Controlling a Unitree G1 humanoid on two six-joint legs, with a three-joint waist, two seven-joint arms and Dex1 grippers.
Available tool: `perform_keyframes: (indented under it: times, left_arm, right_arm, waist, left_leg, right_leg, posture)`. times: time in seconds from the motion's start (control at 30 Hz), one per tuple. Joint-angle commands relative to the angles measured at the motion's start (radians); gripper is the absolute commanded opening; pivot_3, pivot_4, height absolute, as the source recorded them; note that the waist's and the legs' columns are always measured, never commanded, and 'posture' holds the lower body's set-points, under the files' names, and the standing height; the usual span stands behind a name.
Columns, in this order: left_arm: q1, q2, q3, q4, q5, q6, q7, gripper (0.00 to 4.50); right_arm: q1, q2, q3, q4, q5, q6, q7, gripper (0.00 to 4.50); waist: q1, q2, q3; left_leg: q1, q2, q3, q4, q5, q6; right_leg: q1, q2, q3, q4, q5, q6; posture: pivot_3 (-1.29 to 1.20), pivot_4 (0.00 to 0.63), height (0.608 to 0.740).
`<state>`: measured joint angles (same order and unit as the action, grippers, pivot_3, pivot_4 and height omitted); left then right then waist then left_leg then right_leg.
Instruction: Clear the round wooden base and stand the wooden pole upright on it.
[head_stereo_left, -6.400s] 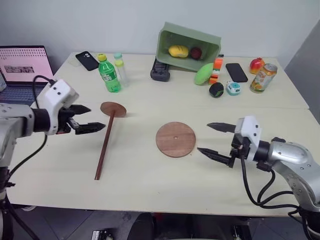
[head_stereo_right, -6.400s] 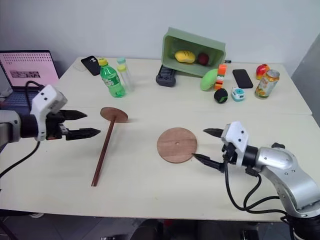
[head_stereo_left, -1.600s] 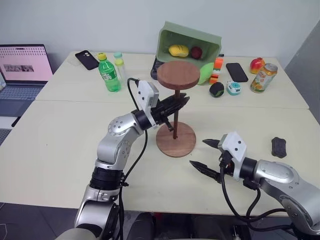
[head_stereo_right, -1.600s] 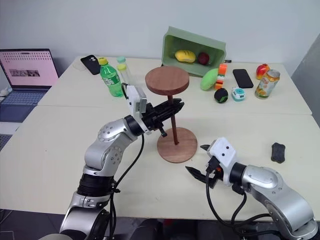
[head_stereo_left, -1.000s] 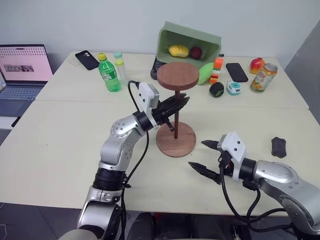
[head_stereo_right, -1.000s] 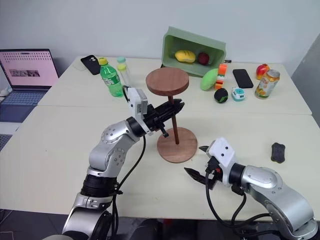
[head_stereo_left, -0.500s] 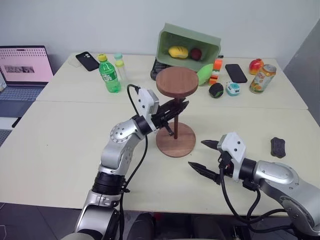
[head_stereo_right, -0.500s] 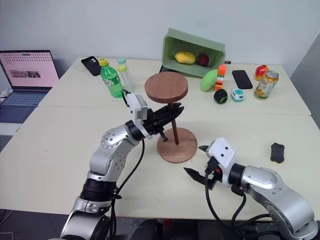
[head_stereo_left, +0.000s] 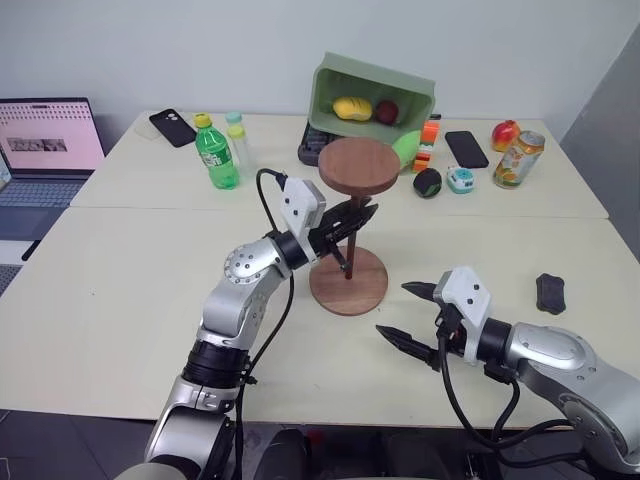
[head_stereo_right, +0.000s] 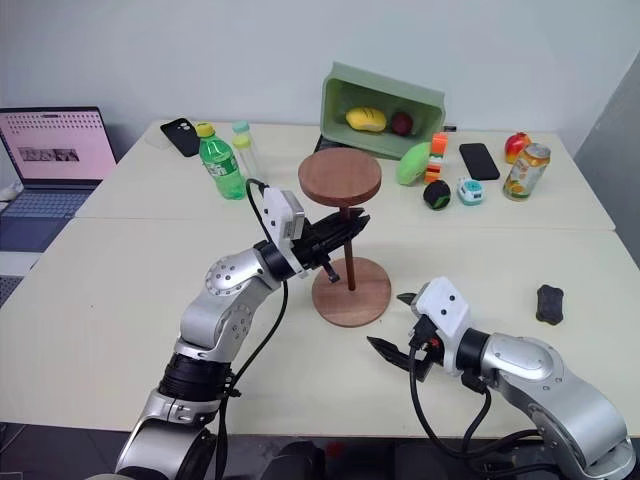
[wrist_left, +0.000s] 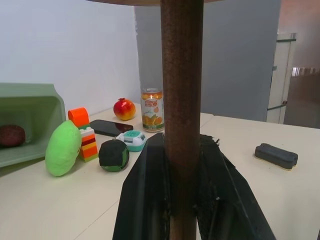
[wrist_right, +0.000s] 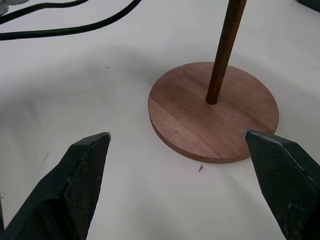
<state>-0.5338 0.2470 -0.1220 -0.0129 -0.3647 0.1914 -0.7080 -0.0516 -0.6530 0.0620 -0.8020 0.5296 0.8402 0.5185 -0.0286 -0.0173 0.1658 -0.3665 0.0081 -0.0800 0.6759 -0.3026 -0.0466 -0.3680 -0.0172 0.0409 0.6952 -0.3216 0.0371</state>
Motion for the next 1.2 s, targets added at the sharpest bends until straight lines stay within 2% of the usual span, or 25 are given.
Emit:
perform_keyframes:
  times: [0.03, 0.33, 0.37, 0.5, 0.6, 0.77, 0.87, 1.1, 1.2]
  left_arm:
    - [0.035, 0.034, -0.004, 0.048, 0.058, 0.035, 0.022, 0.27]
    - [0.05, 0.046, -0.008, 0.021, 0.062, 0.042, 0.03, 0.27]
    - [0.05, 0.048, -0.009, 0.019, 0.06, 0.04, 0.026, 0.97]
    - [0.05, 0.057, -0.019, 0.005, 0.059, 0.039, -0.008, 1.81]
    - [0.056, 0.072, -0.036, -0.014, 0.052, 0.044, -0.059, 2.49]
    - [0.062, 0.092, -0.048, -0.029, 0.05, 0.061, -0.117, 2.49]
    - [0.056, 0.135, -0.063, -0.02, 0.071, 0.059, -0.174, 2.49]
    - [-0.025, 0.329, -0.065, 0.053, 0.113, 0.043, -0.356, 2.49]
    - [-0.044, 0.372, -0.053, 0.071, 0.12, 0.03, -0.384, 2.49]
  right_arm:
    - [-0.007, 0.005, -0.003, -0.028, -0.001, -0.015, -0.007, 4.5]
    - [-0.01, 0.004, -0.002, -0.024, -0.005, -0.017, -0.006, 4.5]
    - [-0.01, 0.005, -0.002, -0.024, -0.005, -0.017, -0.006, 4.5]
    - [-0.009, 0.005, -0.002, -0.022, -0.006, -0.018, -0.006, 4.5]
    - [-0.005, 0.003, -0.003, -0.021, -0.009, -0.02, -0.005, 4.5]
    - [-0.001, 0.002, -0.002, -0.02, -0.013, -0.021, -0.005, 4.5]
    - [-0.001, 0.002, 0.001, -0.016, -0.019, -0.023, -0.004, 4.5]
    - [0.005, -0.023, -0.035, 0.011, -0.039, -0.048, 0.023, 4.5]
    - [0.009, -0.039, -0.055, 0.026, -0.042, -0.064, 0.04, 4.5]
  waist:
    - [0.0, 0.0, -0.001]
    - [-0.002, 0.0, -0.001]
    - [-0.002, 0.0, -0.001]
    - [-0.001, 0.001, 0.0]
    - [0.002, 0.001, 0.0]
    - [0.003, 0.001, 0.0]
    - [0.002, 0.001, 0.0]
    - [0.001, 0.002, 0.001]
    - [0.001, 0.002, 0.001]
  left_leg:
    - [0.0, 0.0, 0.0, 0.0, 0.0, 0.0]
    - [0.0, 0.0, 0.0, -0.001, 0.0, 0.0]
    - [0.0, 0.0, 0.0, -0.001, 0.0, 0.0]
    - [-0.001, 0.0, 0.001, -0.002, 0.0, 0.0]
    - [-0.009, 0.0, -0.002, -0.001, 0.0, 0.0]
    - [-0.013, -0.001, -0.005, -0.001, 0.0, 0.0]
    - [-0.013, -0.001, -0.005, -0.001, 0.0, 0.0]
    - [-0.013, -0.001, -0.005, -0.002, 0.0, 0.0]
    - [-0.013, -0.001, -0.005, -0.002, 0.0, 0.0]
  right_leg:
    - [0.0, 0.0, 0.0, 0.0, 0.0, 0.0]
    - [0.0, 0.0, 0.0, 0.0, 0.0, 0.0]
    - [0.0, 0.0, 0.0, -0.001, 0.0, 0.0]
    - [-0.002, 0.001, 0.001, -0.001, 0.0, 0.0]
    - [-0.007, 0.0, -0.001, -0.004, 0.0, 0.0]
    - [-0.007, -0.002, -0.002, -0.009, 0.0, 0.0]
    - [-0.007, -0.002, -0.002, -0.009, 0.0, 0.0]
    - [-0.007, -0.001, -0.003, -0.008, 0.0, 0.0]
    - [-0.007, -0.001, -0.003, -0.009, 0.0, 0.0]
  posture:
    - [0.0, 0.15, 0.74]
    - [0.0, 0.15, 0.74]
    - [0.0, 0.15, 0.74]
    - [0.0, 0.15, 0.74]
    - [0.0, 0.15, 0.74]
    - [0.0, 0.15, 0.74]
    - [0.0, 0.15, 0.74]
    - [0.0, 0.15, 0.74]
    - [0.0, 0.15, 0.74]
